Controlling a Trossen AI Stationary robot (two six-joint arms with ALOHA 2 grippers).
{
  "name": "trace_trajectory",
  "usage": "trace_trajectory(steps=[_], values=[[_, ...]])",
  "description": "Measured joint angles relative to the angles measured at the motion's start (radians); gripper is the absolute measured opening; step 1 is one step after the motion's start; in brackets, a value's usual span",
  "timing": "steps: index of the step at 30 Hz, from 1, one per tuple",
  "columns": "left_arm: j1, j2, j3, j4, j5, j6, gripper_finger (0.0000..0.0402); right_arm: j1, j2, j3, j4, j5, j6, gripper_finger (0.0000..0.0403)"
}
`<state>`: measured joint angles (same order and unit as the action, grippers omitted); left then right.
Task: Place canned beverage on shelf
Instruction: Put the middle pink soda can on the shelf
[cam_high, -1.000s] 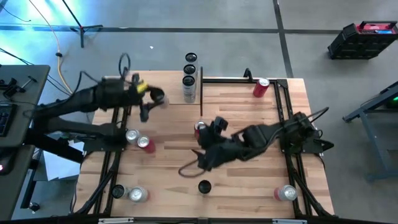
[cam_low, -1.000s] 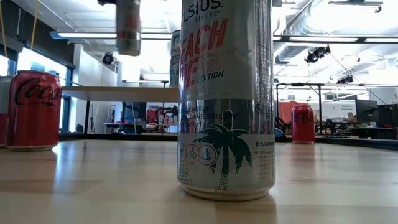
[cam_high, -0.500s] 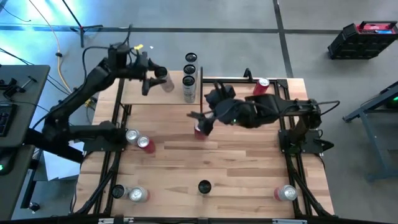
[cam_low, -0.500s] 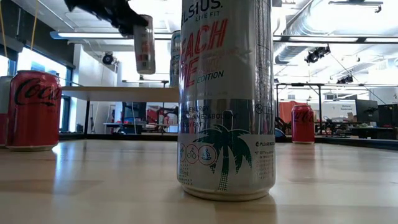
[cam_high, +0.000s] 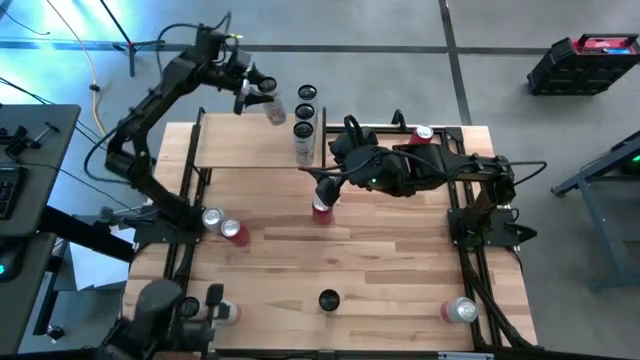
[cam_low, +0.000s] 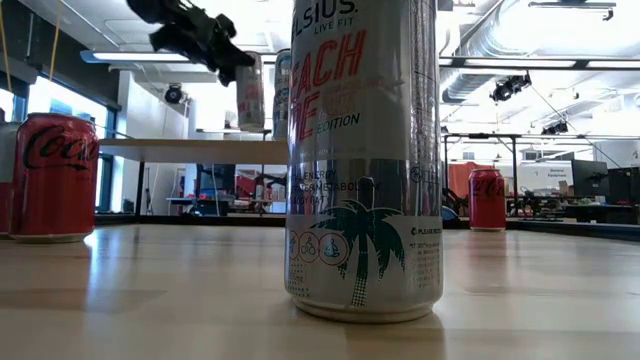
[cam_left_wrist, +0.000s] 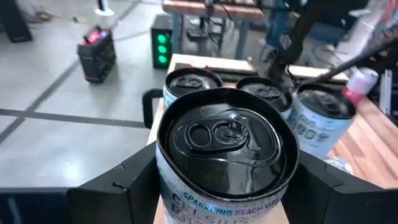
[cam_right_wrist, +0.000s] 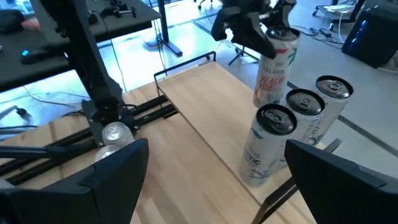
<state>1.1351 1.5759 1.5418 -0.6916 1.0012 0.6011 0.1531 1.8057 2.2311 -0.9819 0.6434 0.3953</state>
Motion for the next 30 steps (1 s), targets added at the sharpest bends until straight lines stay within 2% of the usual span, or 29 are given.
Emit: trace_trajectory(steps=[6,9,12,23,30], values=[[0.0,0.112,0.131,-0.142,0.002,0.14,0.0239,-0.035,0.0,0.0,-0.008,-0.01,-0.069,0.0362],[0.0,0.14,0.151,-0.215,0.0,0.217,0.0239,-0.062,0.0,0.0,-0.008,-0.029,-0.097,0.0362],[-0.004,0.15,0.152,-0.21,0.0,0.266,0.0239,-0.095,0.0,0.0,-0.006,-0.057,-0.124,0.0362],[-0.059,0.187,0.153,-0.202,-0.001,0.294,0.0239,-0.243,-0.007,-0.001,0.015,-0.278,-0.172,0.0362],[-0.062,0.187,0.153,-0.206,-0.034,0.275,0.0239,-0.272,-0.007,-0.001,0.015,-0.315,-0.176,0.0362]])
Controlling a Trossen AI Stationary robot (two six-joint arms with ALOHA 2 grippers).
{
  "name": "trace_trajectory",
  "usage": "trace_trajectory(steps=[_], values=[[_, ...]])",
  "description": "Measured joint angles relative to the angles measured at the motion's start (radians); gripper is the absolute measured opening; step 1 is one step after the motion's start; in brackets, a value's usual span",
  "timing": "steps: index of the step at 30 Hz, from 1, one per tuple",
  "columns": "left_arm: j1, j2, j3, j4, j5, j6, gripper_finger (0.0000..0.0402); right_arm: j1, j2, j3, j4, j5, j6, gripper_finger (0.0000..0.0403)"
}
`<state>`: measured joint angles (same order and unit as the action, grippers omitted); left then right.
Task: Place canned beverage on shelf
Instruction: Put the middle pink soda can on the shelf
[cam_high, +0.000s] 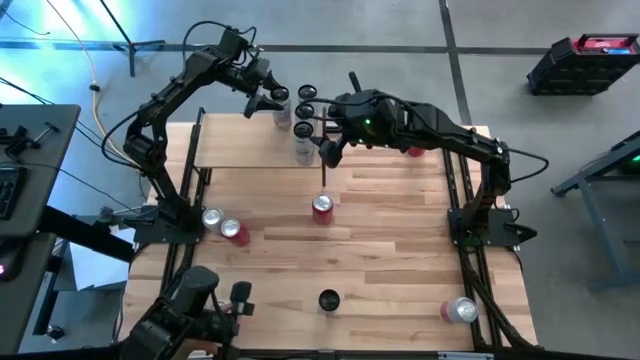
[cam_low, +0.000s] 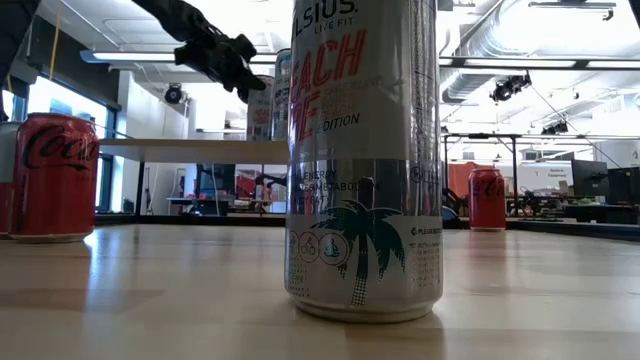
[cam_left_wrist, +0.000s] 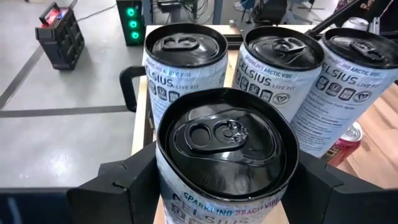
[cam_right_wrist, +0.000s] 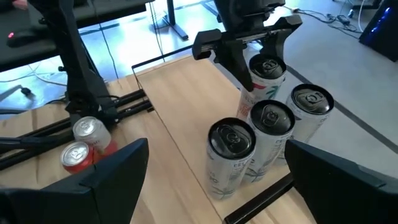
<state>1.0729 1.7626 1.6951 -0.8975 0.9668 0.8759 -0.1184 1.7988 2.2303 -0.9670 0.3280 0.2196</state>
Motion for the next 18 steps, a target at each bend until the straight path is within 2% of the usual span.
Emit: trace_trajectory(steps=[8,18], values=[[-0.001,0.0,0.0,-0.006,0.0,0.016,0.024,0.0,0.0,0.0,-0.009,-0.007,0.009,0.0362],[-0.009,0.0,0.0,-0.004,0.0,-0.019,0.0269,0.0,0.0,0.0,-0.016,-0.013,0.035,0.0362]])
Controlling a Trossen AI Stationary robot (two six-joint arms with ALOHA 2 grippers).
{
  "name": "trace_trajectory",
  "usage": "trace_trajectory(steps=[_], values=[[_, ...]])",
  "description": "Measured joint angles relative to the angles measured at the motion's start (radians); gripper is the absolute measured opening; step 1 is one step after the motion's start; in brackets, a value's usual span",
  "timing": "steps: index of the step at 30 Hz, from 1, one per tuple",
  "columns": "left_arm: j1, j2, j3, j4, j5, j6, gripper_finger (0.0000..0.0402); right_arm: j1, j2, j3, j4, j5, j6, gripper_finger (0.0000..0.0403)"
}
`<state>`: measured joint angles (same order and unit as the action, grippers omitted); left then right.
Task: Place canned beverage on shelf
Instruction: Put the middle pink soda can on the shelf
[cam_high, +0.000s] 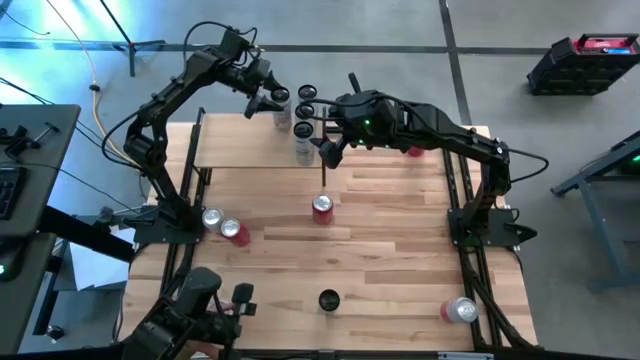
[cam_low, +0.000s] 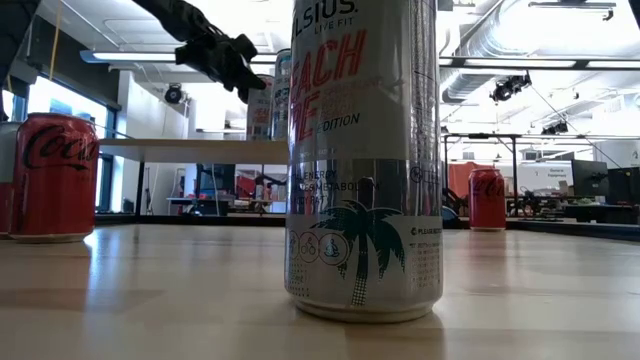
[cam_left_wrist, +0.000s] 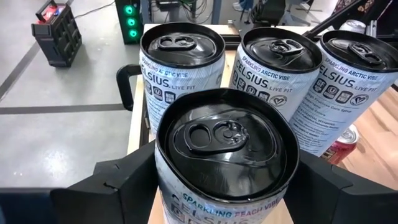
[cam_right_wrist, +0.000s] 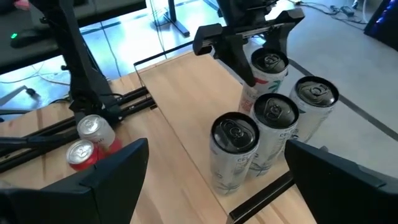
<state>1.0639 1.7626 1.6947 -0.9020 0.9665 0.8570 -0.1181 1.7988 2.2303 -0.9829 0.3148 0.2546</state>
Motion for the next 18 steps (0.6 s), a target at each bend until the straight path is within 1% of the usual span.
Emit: trace_trajectory(steps=[4,9,13,18], values=[[-0.001,0.0,0.0,0.0,0.0,-0.018,0.0271,0.0,0.0,0.0,-0.007,-0.039,0.004,0.0362],[-0.005,0.0,0.0,0.004,-0.001,-0.029,0.0272,0.0,0.0,0.0,-0.007,-0.04,-0.014,0.0362],[-0.006,0.0,0.0,0.029,-0.035,-0.09,0.0273,0.001,0.0,0.0,-0.008,-0.043,0.002,0.0362],[-0.005,0.0,0.0,0.034,-0.053,-0.097,0.0273,0.001,0.0,0.0,-0.024,-0.04,0.007,0.0362]])
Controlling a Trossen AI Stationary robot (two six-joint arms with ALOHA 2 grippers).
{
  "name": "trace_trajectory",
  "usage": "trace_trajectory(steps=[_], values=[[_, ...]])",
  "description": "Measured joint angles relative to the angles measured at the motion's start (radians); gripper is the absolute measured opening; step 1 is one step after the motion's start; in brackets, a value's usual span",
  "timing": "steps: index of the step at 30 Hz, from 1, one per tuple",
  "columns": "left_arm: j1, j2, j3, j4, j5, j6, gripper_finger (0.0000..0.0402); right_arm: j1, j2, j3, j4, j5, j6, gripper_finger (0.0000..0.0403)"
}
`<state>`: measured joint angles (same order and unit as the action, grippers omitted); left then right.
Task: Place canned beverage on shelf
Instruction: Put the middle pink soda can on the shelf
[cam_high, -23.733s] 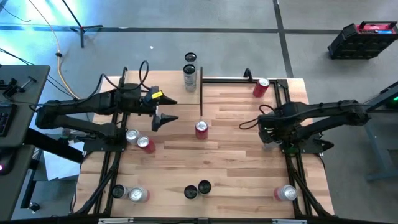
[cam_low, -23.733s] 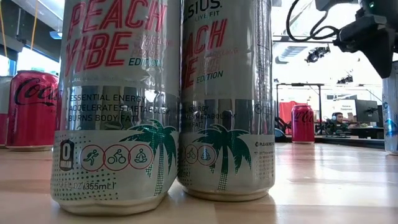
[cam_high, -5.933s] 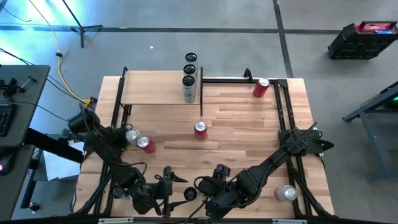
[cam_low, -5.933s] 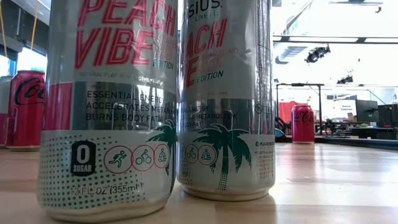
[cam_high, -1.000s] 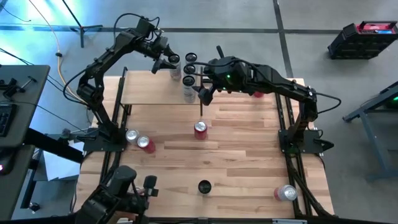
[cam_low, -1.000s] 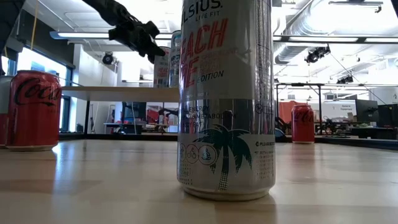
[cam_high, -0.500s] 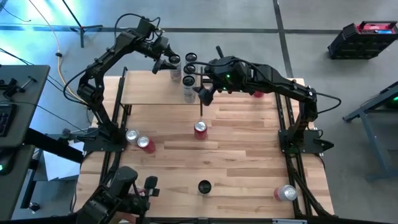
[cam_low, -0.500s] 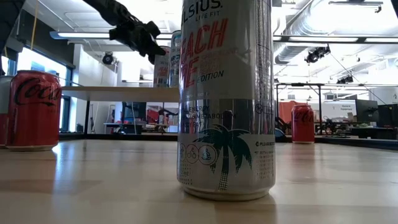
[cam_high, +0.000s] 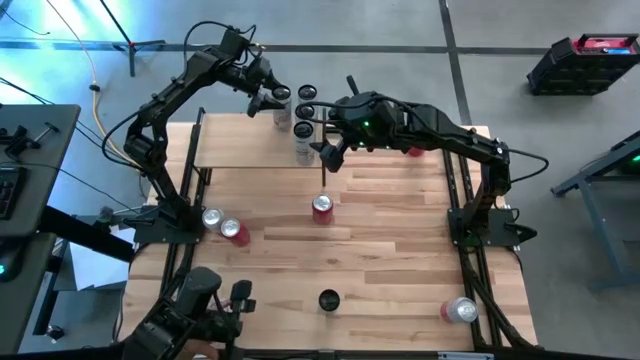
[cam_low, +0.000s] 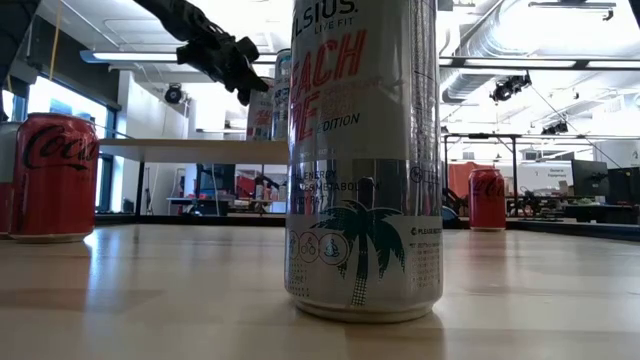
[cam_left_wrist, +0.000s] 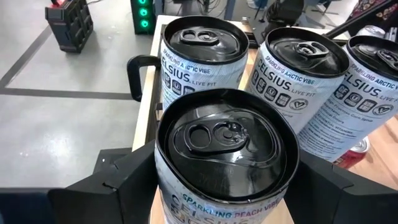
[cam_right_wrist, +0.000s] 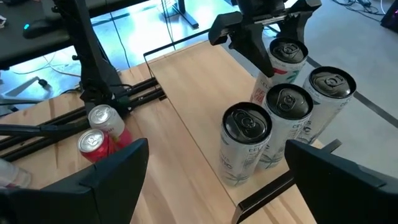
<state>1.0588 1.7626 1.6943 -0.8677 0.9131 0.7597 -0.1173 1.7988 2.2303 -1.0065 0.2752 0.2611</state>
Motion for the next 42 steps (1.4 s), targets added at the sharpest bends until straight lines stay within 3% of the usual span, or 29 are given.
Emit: trace_trajectory(steps=[6,11,20,29,42], values=[[0.0,0.0,0.0,0.0,-0.002,-0.013,0.0275,0.0,0.0,0.0,-0.002,0.001,0.0,0.0362],[0.0,0.0,0.0,-0.001,-0.001,-0.027,0.0299,0.0,0.0,0.0,-0.014,0.002,-0.009,0.0362],[0.0,-0.004,0.0,-0.001,-0.002,-0.026,0.0332,0.0,0.035,-0.001,0.017,-0.004,-0.153,0.0362],[0.0,-0.05,0.0,0.0,-0.005,-0.016,0.0333,-0.056,0.113,-0.001,0.111,-0.141,-0.286,0.0362],[0.0,-0.149,-0.001,-0.003,-0.006,-0.062,0.0333,-0.114,0.175,-0.001,0.129,-0.278,-0.31,0.0362]])
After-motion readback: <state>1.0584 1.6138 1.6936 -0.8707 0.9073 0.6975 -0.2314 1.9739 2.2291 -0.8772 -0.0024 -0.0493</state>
